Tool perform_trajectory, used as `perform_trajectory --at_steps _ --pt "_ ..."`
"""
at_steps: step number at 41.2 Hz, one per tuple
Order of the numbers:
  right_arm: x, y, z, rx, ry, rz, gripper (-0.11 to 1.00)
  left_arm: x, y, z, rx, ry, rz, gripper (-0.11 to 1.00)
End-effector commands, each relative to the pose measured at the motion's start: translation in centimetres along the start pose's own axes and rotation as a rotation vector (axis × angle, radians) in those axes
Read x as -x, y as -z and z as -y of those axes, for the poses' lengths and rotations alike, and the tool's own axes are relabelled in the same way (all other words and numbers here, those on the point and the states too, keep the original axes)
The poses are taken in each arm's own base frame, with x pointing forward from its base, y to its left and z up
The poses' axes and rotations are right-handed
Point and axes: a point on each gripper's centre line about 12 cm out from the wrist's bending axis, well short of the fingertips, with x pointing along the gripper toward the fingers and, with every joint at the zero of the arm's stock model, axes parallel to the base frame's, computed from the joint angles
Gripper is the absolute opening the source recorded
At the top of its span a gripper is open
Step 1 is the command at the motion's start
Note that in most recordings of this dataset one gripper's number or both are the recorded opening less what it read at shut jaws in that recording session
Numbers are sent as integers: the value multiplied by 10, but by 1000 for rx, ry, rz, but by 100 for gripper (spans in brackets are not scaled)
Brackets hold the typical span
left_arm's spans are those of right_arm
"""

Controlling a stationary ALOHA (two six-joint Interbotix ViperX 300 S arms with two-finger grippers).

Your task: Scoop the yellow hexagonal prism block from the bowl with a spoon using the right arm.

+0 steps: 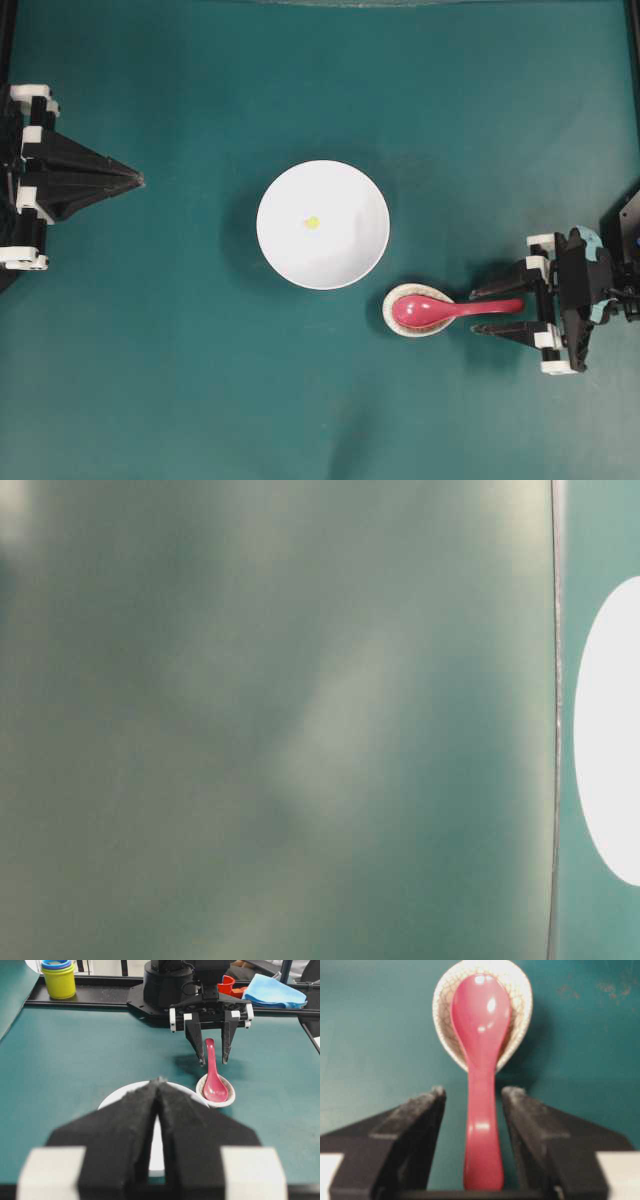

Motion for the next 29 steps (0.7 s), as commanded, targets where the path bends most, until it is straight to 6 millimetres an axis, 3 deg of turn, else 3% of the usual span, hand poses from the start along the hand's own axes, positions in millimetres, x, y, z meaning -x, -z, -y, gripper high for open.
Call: perform_trajectory --at_steps 1,29 --pt "0 -4 -2 1 -5 19 55 -3 -8 0 -2 -1 25 3" --pt "-2 -9 1 20 7 49 55 -2 -8 0 -2 -1 26 3"
